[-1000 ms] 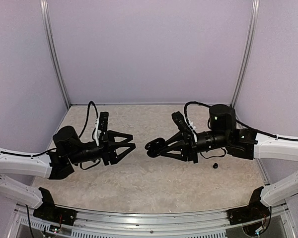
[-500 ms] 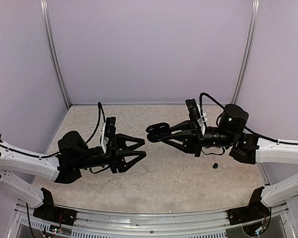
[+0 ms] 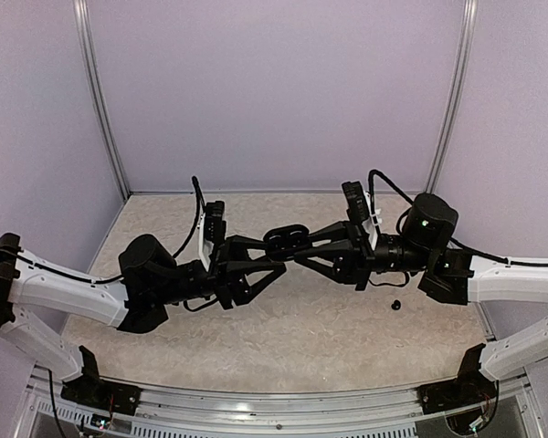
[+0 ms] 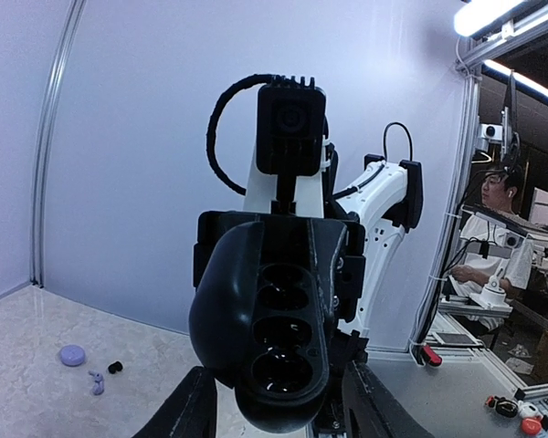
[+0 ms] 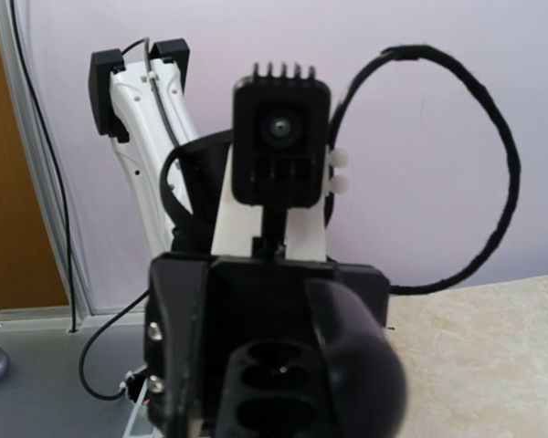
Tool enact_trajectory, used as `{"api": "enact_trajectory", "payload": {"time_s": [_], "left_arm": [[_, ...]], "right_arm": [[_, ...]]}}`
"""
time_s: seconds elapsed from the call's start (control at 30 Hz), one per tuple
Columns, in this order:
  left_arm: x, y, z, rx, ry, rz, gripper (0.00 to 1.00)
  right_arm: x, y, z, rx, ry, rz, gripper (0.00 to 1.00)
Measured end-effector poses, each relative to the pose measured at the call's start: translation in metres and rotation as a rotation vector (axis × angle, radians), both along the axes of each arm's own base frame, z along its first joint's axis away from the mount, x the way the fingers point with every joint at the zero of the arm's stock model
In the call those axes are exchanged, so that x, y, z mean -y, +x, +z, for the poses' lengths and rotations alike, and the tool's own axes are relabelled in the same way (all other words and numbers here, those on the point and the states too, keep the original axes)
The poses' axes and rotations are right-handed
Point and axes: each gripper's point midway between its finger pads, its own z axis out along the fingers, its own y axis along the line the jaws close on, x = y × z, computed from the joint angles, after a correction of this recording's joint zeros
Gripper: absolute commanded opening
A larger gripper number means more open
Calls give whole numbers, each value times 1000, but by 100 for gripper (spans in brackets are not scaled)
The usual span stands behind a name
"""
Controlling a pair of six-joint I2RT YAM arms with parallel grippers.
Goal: Insert the wireless bluetooth earbuds into the charging case
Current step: Pass from the right arm to the left
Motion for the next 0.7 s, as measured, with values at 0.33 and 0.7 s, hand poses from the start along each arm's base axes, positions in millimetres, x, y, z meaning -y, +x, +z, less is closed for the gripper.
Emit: {"api": "enact_trajectory", "payload": {"time_s": [0.33, 0.7], "left_arm": [[4, -2, 0, -19, -35, -16, 42], [3, 2, 5, -18, -66, 6, 42]], "right_arm": [[0, -1, 5, 13, 20, -3, 0], [0, -1, 5, 16, 26, -7, 0]]}}
